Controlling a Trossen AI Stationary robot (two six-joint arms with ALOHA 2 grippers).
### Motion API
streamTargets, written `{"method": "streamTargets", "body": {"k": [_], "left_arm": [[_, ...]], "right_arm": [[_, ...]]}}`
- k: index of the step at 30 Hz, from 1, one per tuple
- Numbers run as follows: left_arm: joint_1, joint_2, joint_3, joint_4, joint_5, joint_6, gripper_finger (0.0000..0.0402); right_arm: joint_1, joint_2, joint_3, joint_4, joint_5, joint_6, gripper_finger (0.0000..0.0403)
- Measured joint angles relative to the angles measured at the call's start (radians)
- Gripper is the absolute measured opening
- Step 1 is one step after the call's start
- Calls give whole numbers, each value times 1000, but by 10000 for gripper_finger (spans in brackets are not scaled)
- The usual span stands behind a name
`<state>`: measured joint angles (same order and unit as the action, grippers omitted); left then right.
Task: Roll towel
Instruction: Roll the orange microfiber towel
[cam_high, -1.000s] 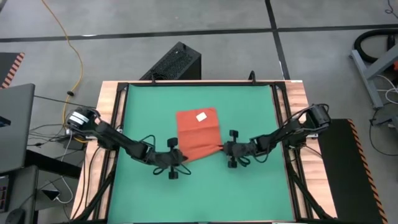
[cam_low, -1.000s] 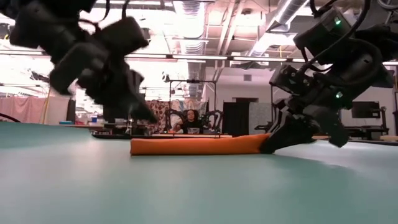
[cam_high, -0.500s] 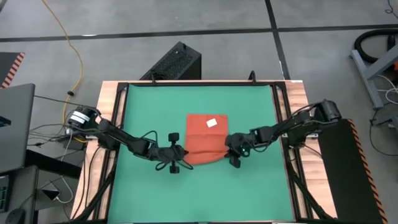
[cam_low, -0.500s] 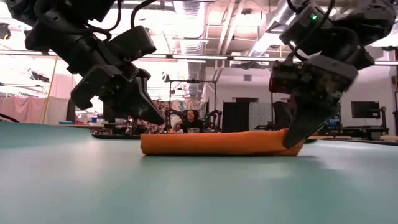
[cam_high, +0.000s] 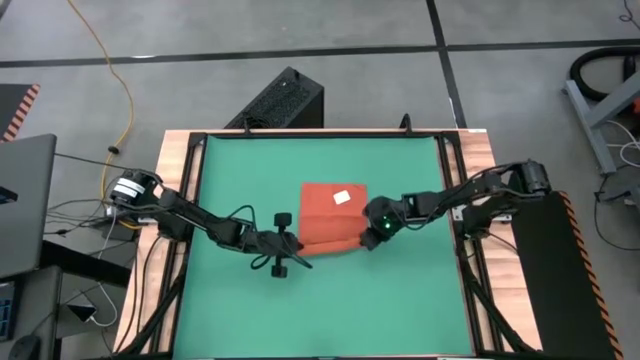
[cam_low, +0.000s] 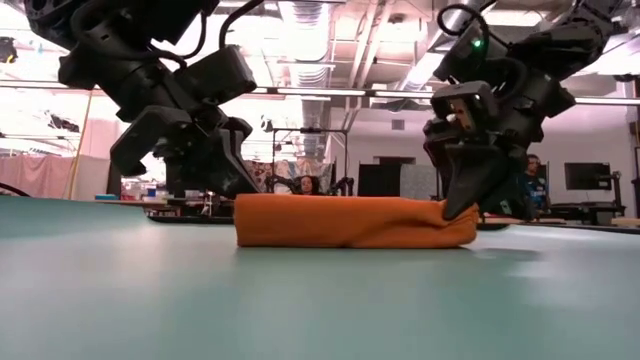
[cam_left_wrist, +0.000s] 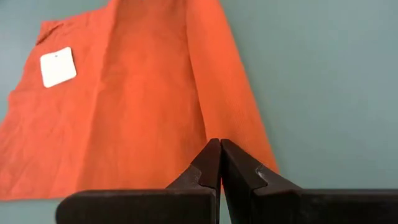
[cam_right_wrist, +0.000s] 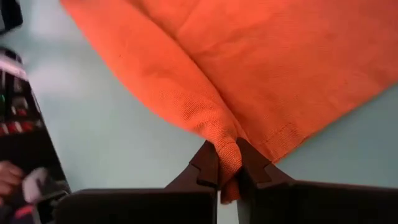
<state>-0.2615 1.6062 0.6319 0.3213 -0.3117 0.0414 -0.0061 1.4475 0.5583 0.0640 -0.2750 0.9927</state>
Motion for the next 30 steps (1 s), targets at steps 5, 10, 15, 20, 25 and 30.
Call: {"method": "streamTargets", "body": {"k": [5, 10, 15, 20, 25, 30], "left_arm": [[-10, -4, 0, -7, -9, 8, 0], [-27, -4, 0, -9, -27, 3, 0], [-57, -35, 0, -65, -126, 0, 0], [-73, -113, 0, -74, -151, 4, 0], [-75, -98, 2, 60, -24, 99, 0], [-61, 2, 1, 142, -30, 169, 0]], "right_arm": [[-56, 0, 0, -25, -64, 105, 31], [-105, 0, 1, -29, -120, 186, 31], [-156, -1, 1, -41, -197, 231, 31], [-189, -1, 2, -67, -222, 235, 31], [-194, -1, 2, -65, -239, 239, 31], [-193, -2, 2, -59, -242, 244, 31]]}}
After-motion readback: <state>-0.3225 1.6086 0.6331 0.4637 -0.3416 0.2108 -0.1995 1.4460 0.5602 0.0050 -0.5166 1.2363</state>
